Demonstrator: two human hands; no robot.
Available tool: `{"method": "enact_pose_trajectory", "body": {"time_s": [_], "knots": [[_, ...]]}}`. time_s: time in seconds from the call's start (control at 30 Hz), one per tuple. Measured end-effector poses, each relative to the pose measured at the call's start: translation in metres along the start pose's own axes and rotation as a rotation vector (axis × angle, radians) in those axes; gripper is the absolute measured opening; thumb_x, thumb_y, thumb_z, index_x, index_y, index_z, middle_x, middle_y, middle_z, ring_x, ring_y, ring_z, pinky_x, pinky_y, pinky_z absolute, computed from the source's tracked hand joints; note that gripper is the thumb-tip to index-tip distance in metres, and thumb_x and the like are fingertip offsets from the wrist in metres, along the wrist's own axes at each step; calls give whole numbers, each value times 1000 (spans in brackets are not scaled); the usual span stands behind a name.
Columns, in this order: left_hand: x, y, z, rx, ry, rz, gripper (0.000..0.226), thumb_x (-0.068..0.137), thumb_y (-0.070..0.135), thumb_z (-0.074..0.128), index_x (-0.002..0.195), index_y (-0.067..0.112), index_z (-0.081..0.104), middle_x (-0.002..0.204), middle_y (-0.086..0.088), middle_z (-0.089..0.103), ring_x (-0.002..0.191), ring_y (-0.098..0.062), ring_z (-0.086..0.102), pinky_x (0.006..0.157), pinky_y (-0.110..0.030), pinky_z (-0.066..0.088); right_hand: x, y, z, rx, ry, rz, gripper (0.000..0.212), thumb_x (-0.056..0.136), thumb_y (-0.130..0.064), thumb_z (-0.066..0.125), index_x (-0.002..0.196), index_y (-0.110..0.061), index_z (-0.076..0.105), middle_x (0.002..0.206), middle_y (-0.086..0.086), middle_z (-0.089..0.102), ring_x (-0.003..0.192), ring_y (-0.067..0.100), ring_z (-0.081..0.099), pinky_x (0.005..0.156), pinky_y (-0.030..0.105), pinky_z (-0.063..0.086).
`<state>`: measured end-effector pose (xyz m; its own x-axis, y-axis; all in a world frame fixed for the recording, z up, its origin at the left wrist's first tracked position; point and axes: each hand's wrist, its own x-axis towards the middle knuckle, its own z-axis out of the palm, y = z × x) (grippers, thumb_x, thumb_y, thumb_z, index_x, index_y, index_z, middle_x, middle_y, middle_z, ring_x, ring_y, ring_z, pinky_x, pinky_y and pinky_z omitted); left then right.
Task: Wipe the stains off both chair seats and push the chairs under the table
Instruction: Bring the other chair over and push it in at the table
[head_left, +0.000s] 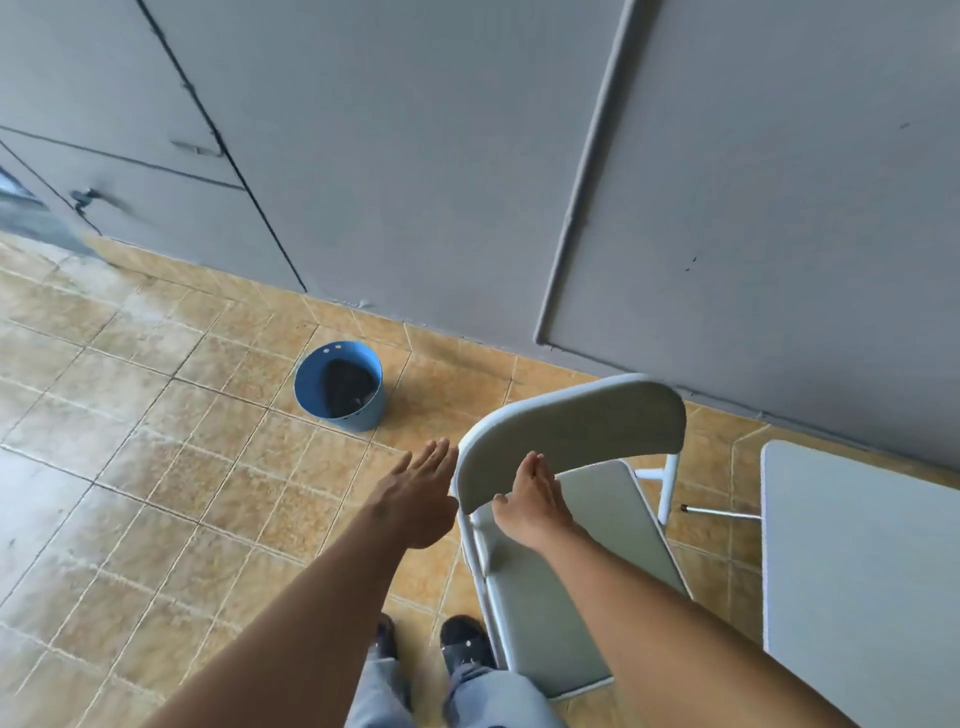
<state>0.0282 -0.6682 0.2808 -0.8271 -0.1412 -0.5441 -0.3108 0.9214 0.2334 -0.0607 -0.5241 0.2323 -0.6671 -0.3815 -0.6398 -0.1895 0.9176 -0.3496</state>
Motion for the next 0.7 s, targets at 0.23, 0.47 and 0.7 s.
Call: {"method": "enact_pose_trajectory", "body": {"time_s": [0.23, 0.47, 0.7], "knots": [[84, -20, -37, 246, -90, 249, 70, 96, 20, 35, 152, 11, -7, 160, -6, -11, 147, -17, -10, 120, -38, -3, 51, -32, -15, 476, 169, 313, 98, 89, -47, 58, 154, 2, 3, 162, 13, 13, 148, 29, 22, 119, 37, 25], [195, -9, -95, 603, 40, 658, 79, 90, 5, 46, 152, 11, -1, 161, -7, -7, 147, -18, -5, 120, -39, 2, 89, -53, -16, 789, 389, 521, 105, 89, -51, 59, 155, -2, -6, 165, 13, -3, 151, 28, 15, 121, 35, 20], [286, 78, -97, 1052, 127, 1232, 68, 97, 15, 48, 153, 17, 8, 161, -6, 1, 148, -22, 1, 120, -43, 5, 127, -53, -16, 886, 498, 614, 112, 89, -48, 61, 149, 7, -16, 162, 23, -14, 152, 31, -3, 124, 37, 9]]}}
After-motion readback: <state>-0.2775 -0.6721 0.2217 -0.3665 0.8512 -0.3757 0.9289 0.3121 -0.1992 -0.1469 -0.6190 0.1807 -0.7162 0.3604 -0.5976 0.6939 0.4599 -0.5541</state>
